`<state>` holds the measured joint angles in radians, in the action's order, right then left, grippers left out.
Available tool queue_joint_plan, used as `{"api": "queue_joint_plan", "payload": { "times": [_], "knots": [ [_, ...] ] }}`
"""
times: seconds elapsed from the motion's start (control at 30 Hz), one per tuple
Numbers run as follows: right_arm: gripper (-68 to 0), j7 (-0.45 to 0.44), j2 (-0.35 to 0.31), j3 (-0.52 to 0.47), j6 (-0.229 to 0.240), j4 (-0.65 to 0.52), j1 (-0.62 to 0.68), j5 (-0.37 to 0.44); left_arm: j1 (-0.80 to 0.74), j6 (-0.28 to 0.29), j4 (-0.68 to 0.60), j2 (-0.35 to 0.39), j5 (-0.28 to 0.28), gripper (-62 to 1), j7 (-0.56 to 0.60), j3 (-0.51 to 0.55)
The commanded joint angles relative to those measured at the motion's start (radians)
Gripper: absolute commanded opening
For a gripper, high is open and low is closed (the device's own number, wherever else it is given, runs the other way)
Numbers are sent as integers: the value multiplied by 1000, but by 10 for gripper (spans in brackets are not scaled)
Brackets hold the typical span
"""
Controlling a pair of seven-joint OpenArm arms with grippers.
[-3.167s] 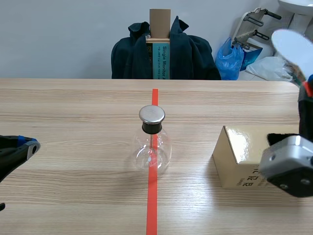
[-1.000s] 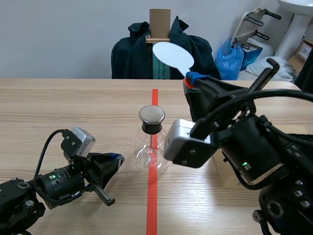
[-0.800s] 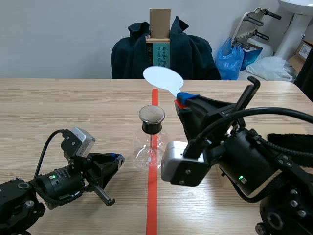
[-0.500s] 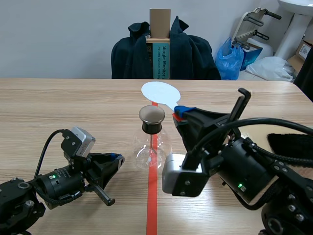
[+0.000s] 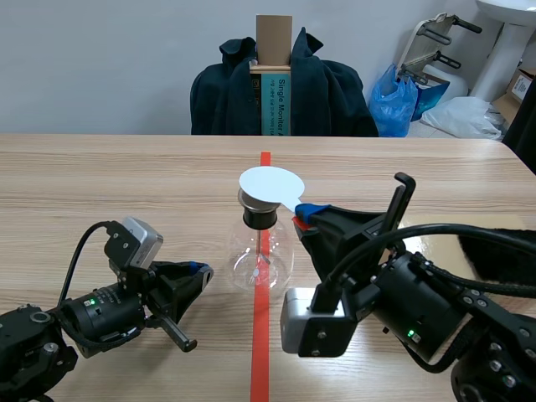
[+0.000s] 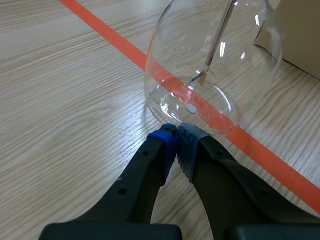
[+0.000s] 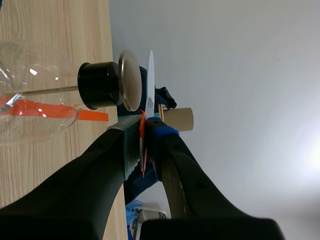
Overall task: Do the electroscope experiment.
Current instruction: 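Bring the plate to the electroscope and point at the metal foil, then move the plate toward and away from the electroscope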
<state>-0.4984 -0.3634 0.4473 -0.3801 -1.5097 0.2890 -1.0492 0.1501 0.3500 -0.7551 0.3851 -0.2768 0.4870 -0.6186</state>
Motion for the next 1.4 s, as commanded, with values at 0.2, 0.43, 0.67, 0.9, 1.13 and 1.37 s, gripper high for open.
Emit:
{"api": "queue_joint_plan", "payload": {
  "times": [0.2,0.43,0.67,0.9,1.13,1.37],
  "knots": [
    [-669,129,-13,-8,-11,-14,-9,2,19,3,-23,-2,-6,-571,14,9],
    [-669,233,-14,-9,-11,-14,-9,1,19,3,-23,-2,-6,-571,14,9],
    [-669,230,-14,-10,-11,-14,-9,-21,19,3,-23,-2,-6,-571,14,9],
    [-669,134,-14,-10,-12,-14,-9,-60,19,3,-23,-2,-7,-571,14,9],
    [-669,54,-14,-10,-15,-14,-9,-83,19,3,-23,-2,-7,-571,14,9],
    [-669,14,-14,-10,-15,-14,-9,-93,19,3,-23,-2,-7,-571,14,9]
  ]
}}
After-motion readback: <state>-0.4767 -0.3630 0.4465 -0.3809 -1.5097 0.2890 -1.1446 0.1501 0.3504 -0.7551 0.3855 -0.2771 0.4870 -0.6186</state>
